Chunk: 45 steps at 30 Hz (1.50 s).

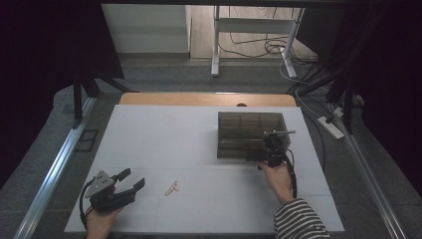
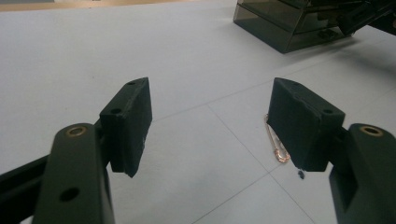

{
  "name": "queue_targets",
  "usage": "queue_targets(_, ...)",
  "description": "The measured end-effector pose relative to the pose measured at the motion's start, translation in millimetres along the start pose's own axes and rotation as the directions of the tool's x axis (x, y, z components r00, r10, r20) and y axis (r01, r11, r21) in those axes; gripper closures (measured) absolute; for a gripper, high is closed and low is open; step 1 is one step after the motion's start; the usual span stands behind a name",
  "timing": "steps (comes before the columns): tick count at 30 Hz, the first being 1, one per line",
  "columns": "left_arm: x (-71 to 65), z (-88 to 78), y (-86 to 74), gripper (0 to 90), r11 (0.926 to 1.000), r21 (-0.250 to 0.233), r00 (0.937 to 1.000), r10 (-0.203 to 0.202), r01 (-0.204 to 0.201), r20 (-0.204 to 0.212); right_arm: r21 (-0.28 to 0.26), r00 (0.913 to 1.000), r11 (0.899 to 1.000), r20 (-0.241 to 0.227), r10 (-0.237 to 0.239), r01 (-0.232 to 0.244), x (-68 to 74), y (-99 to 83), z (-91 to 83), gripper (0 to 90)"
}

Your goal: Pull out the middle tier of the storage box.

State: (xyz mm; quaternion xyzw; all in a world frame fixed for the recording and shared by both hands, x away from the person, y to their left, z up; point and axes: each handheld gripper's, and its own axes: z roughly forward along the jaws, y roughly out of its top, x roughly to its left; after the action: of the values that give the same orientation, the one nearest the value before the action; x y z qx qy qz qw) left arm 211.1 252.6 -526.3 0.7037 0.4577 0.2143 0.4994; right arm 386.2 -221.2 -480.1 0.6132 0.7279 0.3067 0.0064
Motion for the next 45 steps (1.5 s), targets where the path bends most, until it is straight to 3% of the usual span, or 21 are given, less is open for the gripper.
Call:
queue_targets(16, -3.2, 1.0, 1.1, 31.9, 0.9999, -0.002, 0.9999, 0.011, -0.011, 0.003, -0.013, 0.9992, 1.0, -0.032, -0.025, 0.025, -0.2, -20.6, -8.5, 60.1)
queue_targets(19, -3.7, 0.8, 1.3, 32.0, 0.9999, -0.004, 0.9999, 0.011, -0.011, 0.004, -0.017, 0.9994, 0.999, -0.011, -0.034, 0.034, -0.4, -24.6, -9.8, 69.0)
queue_targets(22, -4.1, 1.4, 1.5, 32.1, 0.9999, -0.003, 0.9999, 0.011, -0.011, 0.004, -0.025, 0.9994, 0.999, -0.021, -0.028, 0.027, -4.2, -27.7, -11.0, 69.1)
queue_targets(33, -6.7, 2.6, 3.2, 33.2, 0.9998, -0.004, 0.9998, 0.017, -0.017, 0.011, -0.084, 0.9967, 0.995, -0.049, -0.065, 0.061, -13.7, -41.4, -17.6, 57.4)
queue_targets(38, -9.1, 3.1, 4.7, 34.1, 0.9997, -0.007, 0.9997, 0.023, -0.023, 0.009, -0.158, 0.9915, 0.98, -0.039, -0.124, 0.117, -21.4, -54.1, -30.4, 55.0)
queue_targets(41, -11.4, 3.0, 5.9, 34.2, 0.9995, -0.005, 0.9995, 0.031, -0.03, 0.008, -0.208, 0.984, 0.963, -0.01, -0.178, 0.172, -26.0, -63.7, -39.5, 53.9)
queue_targets(42, -12.7, 3.0, 6.3, 34.2, 0.9994, -0.006, 0.9994, 0.034, -0.034, 0.008, -0.24, 0.9761, 0.946, 0.023, -0.216, 0.215, -29.6, -70.5, -44.9, 53.3)
queue_targets(43, -14.1, 3.0, 6.6, 34.2, 0.9993, -0.007, 0.9993, 0.037, -0.036, 0.011, -0.24, 0.9761, 0.946, 0.023, -0.216, 0.215, -29.6, -70.5, -44.9, 53.3)
queue_targets(45, -17.1, 3.5, 7.4, 34.3, 0.9992, -0.009, 0.9991, 0.039, -0.039, 0.017, -0.265, 0.9698, 0.933, 0.031, -0.242, 0.241, -33.6, -76.5, -49.7, 52.0)
